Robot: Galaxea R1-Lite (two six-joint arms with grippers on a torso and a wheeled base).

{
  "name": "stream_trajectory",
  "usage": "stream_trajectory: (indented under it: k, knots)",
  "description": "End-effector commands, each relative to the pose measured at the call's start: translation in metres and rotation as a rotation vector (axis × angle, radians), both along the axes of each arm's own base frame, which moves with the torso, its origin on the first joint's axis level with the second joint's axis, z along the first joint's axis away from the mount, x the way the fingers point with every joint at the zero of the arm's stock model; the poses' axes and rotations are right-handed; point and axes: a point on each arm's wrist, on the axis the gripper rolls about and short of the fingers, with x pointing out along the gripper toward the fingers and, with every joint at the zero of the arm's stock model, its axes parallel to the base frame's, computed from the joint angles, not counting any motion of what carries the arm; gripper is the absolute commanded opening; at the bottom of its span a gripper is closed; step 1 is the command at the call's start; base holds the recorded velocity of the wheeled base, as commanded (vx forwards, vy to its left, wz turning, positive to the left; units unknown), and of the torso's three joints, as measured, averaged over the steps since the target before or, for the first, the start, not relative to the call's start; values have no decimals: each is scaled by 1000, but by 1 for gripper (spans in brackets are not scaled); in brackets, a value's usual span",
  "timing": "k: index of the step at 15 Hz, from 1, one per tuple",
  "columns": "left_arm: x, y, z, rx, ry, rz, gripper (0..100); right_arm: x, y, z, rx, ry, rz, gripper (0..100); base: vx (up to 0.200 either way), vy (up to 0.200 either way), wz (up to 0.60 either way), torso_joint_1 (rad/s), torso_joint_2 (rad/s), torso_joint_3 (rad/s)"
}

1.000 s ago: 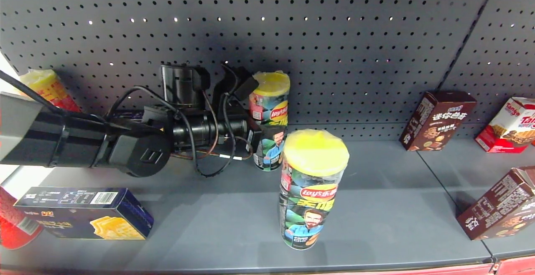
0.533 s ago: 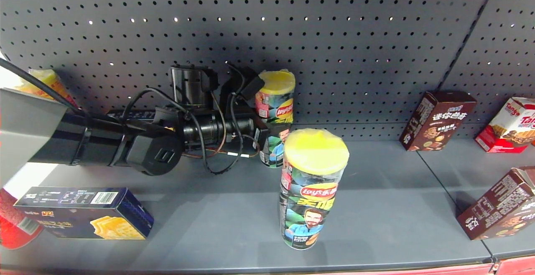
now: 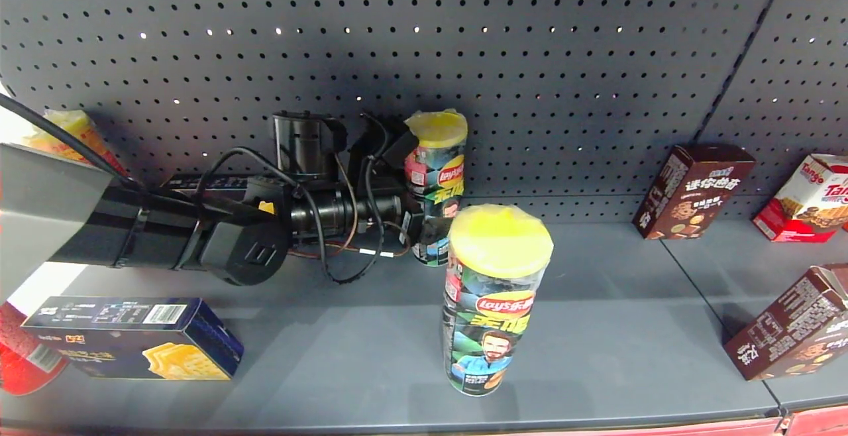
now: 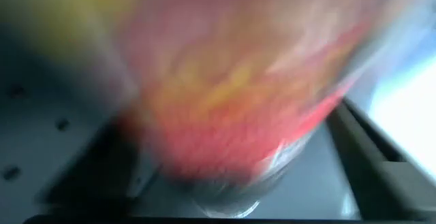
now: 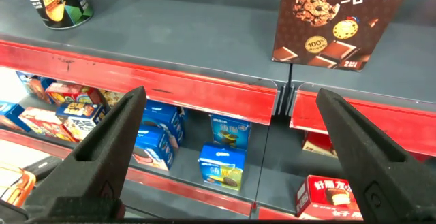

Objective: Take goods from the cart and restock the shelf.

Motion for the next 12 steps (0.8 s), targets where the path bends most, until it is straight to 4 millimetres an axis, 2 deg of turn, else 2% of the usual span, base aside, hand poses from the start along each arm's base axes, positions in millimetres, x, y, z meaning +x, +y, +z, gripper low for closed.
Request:
stream_trajectory:
  k: [1,3,6,12]
  knots:
    - [-20,13,6,-10,-9,16,100,0,0,0,-1,1,0,100,0,0,0,0,0,0]
    - [-37,23,5,3,1,53,100,0,0,0,-1,1,0,100,0,0,0,0,0,0]
    - [-53,33,3,21,-9,156,100,0,0,0,-1,1,0,100,0,0,0,0,0,0]
    - [-53,36,6,31,-30,290,100,0,0,0,-1,1,0,100,0,0,0,0,0,0]
